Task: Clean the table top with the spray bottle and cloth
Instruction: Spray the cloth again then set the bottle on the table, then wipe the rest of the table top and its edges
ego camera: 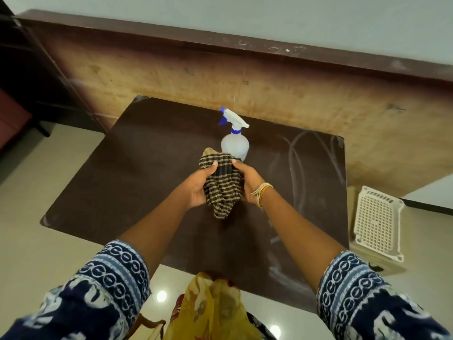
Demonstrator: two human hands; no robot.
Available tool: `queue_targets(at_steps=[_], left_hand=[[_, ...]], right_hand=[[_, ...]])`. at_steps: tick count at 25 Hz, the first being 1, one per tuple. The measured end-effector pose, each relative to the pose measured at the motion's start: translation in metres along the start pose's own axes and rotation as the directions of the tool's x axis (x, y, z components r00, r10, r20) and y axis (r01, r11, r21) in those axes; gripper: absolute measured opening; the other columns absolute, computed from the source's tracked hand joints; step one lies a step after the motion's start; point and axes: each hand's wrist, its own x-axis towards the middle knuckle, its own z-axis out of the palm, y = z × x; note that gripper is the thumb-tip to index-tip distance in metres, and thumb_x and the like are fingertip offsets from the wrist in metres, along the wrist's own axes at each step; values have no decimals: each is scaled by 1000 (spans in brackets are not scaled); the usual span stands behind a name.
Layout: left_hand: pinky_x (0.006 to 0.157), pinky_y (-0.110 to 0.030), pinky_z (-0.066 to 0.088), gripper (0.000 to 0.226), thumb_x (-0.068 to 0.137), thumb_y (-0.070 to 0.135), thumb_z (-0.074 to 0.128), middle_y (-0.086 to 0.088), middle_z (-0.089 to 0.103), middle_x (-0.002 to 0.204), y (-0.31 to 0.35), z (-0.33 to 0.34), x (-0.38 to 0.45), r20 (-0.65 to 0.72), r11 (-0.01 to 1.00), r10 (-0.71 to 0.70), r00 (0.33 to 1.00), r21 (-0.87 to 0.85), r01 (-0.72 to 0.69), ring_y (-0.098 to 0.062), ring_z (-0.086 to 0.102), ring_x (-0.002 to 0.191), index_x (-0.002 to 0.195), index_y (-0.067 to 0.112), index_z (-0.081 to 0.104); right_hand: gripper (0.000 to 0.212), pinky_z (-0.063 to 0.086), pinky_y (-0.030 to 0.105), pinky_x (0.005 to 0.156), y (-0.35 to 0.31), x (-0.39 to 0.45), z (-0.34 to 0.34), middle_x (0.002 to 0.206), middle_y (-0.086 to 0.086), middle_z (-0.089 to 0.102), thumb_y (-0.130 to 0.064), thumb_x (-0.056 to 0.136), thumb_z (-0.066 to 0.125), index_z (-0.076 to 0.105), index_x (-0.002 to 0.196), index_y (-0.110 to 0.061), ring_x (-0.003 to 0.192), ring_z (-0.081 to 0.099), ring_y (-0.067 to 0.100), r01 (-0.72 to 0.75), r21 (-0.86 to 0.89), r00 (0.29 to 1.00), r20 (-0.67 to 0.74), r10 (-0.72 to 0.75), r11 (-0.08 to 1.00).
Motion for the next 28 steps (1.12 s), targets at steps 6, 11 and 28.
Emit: queue_targets(at_steps=[6,11,28], left_hand=[[96,-53,51,44,93,41,59,-16,69,119,-86,43,-38,30,990,-47,998,138,42,-34,66,110,125,10,61],[91,-46,52,40,96,38,57,-6,65,119,-152,68,-59,-58,897,-37,998,438,58,-26,63,110,130,18,57],[114,-65,7,113,81,71,53,-4,-29,159,-221,-19,-37,58,-476,69,996,879,-18,-30,-19,149,152,23,-21]], right_hand=[[48,54,47,92,53,-98,-55,118,18,68,-26,82,71,63,124,-5,103,67,33,5,-80,1000,30,-3,997],[33,57,38,79,101,-146,-109,94,15,72,-7,80,69,66,111,4,86,69,29,104,-55,948,-296,-116,993],[58,13,53,119,236,-108,-116,162,11,18,-54,99,24,21,154,-33,149,13,37,-329,-942,698,-287,-656,61]])
